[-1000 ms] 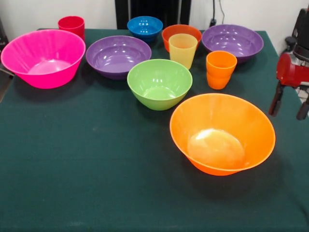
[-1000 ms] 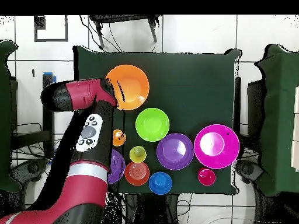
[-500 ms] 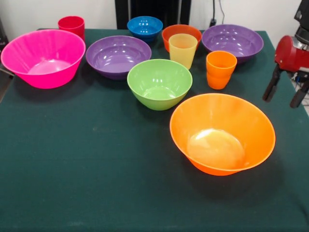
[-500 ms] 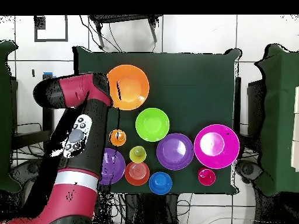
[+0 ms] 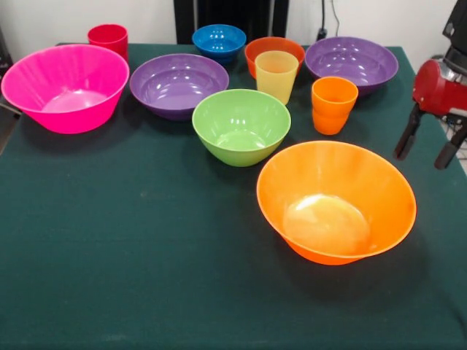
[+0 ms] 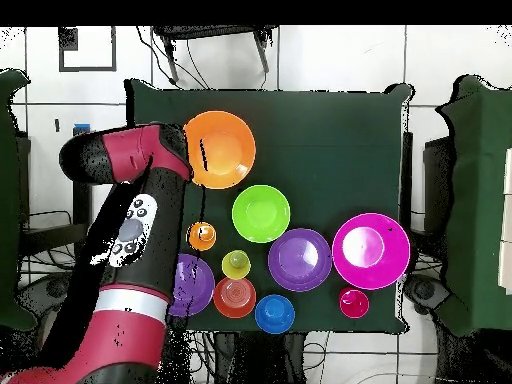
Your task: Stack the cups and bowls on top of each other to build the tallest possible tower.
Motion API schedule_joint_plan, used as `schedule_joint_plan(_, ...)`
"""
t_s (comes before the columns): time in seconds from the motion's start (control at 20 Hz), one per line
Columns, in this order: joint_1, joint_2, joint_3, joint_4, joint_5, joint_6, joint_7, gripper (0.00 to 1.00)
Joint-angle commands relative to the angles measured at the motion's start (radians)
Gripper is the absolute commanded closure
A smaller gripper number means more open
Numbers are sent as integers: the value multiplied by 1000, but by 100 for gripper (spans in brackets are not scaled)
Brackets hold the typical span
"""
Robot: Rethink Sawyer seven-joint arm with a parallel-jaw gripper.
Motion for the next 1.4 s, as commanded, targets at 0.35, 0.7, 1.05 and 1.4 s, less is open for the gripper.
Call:
schedule_joint_plan(0.35,-35,132,75,-32,7,-37,165,0)
schedule_joint_plan(0.7,-46,145,104,-39,28,-31,145,0)
schedule_joint_plan(1.05,-48,132,113,-31,31,-18,126,0)
schedule_joint_plan(1.4,-49,132,118,-40,30,-23,120,0)
